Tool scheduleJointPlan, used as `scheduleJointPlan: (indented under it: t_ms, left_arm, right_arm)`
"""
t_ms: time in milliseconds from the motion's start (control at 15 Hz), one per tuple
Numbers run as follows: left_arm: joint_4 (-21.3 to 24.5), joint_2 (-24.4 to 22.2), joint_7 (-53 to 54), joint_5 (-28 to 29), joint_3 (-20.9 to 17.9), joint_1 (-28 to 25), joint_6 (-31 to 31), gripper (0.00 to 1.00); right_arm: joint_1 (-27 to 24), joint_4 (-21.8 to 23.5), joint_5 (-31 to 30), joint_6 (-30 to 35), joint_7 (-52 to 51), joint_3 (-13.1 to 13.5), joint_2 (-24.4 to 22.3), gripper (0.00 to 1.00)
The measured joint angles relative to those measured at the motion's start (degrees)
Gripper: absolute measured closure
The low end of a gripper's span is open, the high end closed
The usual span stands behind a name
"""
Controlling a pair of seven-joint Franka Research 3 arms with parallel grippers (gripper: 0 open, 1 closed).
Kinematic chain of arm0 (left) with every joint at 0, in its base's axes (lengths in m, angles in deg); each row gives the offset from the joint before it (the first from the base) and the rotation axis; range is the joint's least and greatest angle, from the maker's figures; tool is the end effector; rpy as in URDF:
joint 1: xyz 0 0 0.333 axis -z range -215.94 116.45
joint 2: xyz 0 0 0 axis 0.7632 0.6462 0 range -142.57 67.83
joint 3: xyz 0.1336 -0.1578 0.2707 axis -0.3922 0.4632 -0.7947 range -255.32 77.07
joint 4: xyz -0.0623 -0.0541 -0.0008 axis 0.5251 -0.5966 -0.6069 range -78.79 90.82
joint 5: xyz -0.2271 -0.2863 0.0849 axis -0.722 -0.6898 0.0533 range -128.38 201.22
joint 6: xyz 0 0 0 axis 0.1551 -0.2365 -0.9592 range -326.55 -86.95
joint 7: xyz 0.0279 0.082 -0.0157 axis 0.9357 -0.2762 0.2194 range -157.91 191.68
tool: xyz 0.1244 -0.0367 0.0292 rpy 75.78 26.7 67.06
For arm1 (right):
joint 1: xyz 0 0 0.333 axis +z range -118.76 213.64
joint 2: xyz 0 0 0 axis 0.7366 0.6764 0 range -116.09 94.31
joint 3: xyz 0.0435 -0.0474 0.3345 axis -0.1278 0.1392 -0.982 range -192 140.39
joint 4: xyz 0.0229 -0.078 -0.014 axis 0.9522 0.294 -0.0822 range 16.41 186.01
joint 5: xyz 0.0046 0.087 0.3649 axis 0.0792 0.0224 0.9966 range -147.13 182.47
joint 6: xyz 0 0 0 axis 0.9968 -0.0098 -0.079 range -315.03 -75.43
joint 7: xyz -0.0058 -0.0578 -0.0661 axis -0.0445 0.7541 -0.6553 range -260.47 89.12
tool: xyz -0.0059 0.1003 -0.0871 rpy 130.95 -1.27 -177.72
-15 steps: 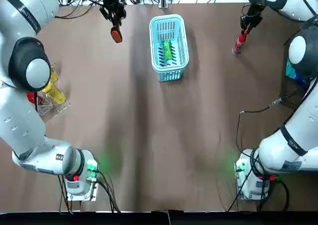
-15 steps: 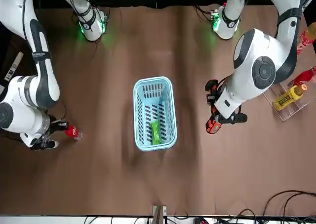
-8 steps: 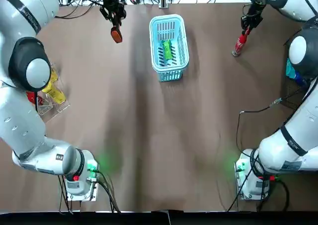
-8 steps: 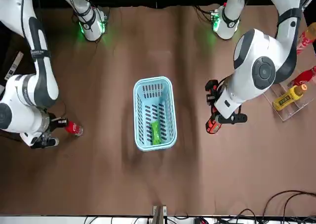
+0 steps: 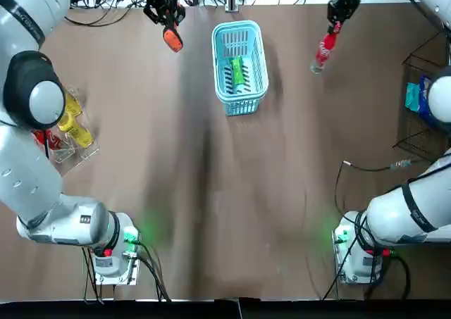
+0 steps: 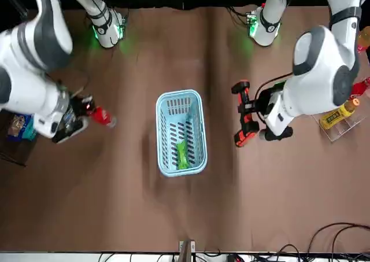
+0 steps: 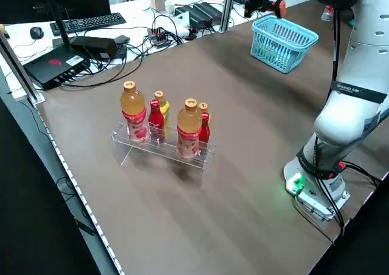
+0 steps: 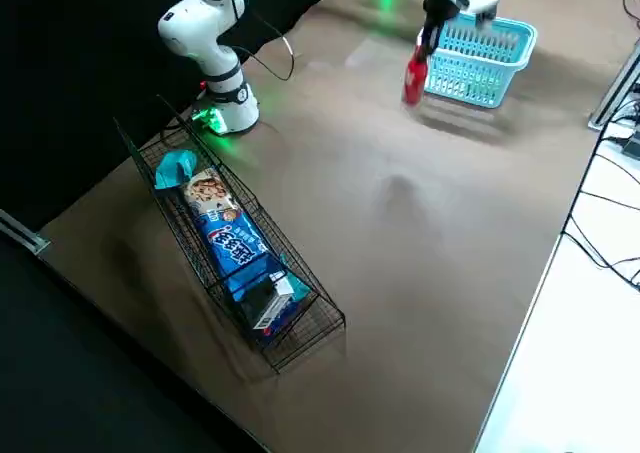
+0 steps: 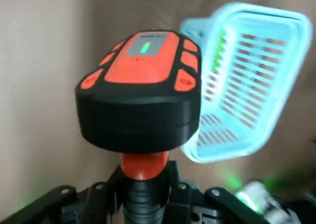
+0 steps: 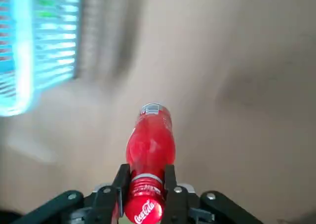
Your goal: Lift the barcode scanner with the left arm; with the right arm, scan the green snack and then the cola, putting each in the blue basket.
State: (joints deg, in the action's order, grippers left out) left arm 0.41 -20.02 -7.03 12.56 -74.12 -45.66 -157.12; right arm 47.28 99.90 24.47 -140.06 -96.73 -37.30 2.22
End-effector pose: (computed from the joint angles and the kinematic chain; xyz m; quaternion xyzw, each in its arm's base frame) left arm 0.5815 -0.2328 0.5060 0.9652 0.0762 -0.1466 0.2025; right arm 0.5744 0.1206 0.4965 -0.9724 -0.1858 0.1149 0.0814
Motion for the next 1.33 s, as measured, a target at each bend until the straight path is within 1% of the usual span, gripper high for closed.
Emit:
scheduleJointPlan:
  t_ms: [133, 200, 333, 400, 467, 600, 733, 933, 1200, 1333]
  left_arm:
    - [0.0, -0.9, 0.0, -6.1, 0.1, -0.6, 1.7, 0.63]
    - [0.0, -1.2, 0.0, -9.0, 0.3, -0.6, 2.2, 0.63]
    - [0.0, -1.3, 0.6, -14.4, 0.7, -0.6, 2.8, 0.63]
    - [0.1, -1.2, 3.5, -19.7, 1.1, -0.5, 3.3, 0.63]
    - [0.1, -1.1, 4.8, -21.6, 1.2, -0.4, 3.4, 0.63]
    - [0.1, -0.8, 6.7, -23.0, 1.3, 0.1, 3.5, 0.63]
    - [0.2, -0.2, 8.0, -23.1, 1.6, 0.8, 3.5, 0.63]
    - [0.2, 0.6, 8.9, -23.2, 3.1, 1.2, 3.5, 0.63]
    - [0.1, 0.9, 9.9, -24.1, 3.5, 1.2, 3.5, 0.63]
    - [-0.1, 1.3, 11.3, -24.7, 3.8, 1.2, 3.5, 0.63]
  right_arm:
    - [1.0, -0.6, 2.7, 1.7, 4.5, -2.7, -1.5, 0.68]
    - [2.1, -1.0, 3.1, 1.9, 7.9, -3.4, -1.7, 0.68]
    - [4.8, -2.3, 3.2, 1.7, 11.8, -3.9, -1.6, 0.68]
    - [6.6, -4.0, 3.8, 1.7, 13.0, -4.1, -1.6, 0.68]
    - [7.4, -5.0, 5.2, 1.6, 13.0, -4.1, -1.6, 0.68]
    - [8.8, -7.6, 7.8, 1.6, 13.9, -4.1, -1.7, 0.68]
    - [10.6, -9.1, 8.4, 1.1, 14.8, -4.1, -1.7, 0.68]
    - [13.8, -9.3, 11.1, -4.1, 18.4, -4.1, -1.5, 0.68]
    - [17.0, -9.3, 11.6, -9.3, 21.0, -4.1, -1.2, 0.68]
    - [18.0, -9.3, 11.7, -10.8, 22.1, -4.1, -0.7, 0.68]
